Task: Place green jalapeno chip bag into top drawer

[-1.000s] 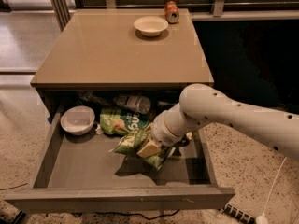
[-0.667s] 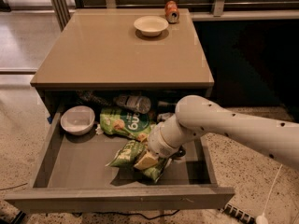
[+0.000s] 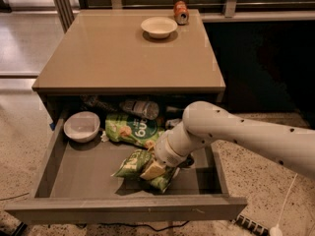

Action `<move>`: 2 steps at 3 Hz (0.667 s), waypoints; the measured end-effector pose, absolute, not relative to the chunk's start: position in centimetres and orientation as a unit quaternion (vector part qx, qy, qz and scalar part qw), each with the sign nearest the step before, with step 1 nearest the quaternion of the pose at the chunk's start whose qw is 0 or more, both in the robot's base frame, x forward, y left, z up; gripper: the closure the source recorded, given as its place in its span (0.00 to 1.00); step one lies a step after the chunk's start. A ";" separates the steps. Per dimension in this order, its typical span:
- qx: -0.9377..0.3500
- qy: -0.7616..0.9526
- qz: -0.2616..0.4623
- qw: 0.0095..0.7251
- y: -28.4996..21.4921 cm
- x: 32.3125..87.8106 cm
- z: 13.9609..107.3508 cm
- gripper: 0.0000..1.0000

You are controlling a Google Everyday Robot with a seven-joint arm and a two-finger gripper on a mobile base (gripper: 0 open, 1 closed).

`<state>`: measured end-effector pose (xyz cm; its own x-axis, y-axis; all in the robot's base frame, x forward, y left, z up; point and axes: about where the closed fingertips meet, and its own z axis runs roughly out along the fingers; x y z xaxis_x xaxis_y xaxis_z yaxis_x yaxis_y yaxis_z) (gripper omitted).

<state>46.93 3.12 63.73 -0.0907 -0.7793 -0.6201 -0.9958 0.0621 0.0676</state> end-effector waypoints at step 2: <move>-0.638 0.695 0.249 0.218 3.1 46.9 63.7 0.54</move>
Offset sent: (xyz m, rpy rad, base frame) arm 0.0000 0.0000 0.0000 0.0000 0.0000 0.0001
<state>46.93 3.12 63.73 -0.0906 -0.7793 -0.6200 -0.9958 0.0619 0.0677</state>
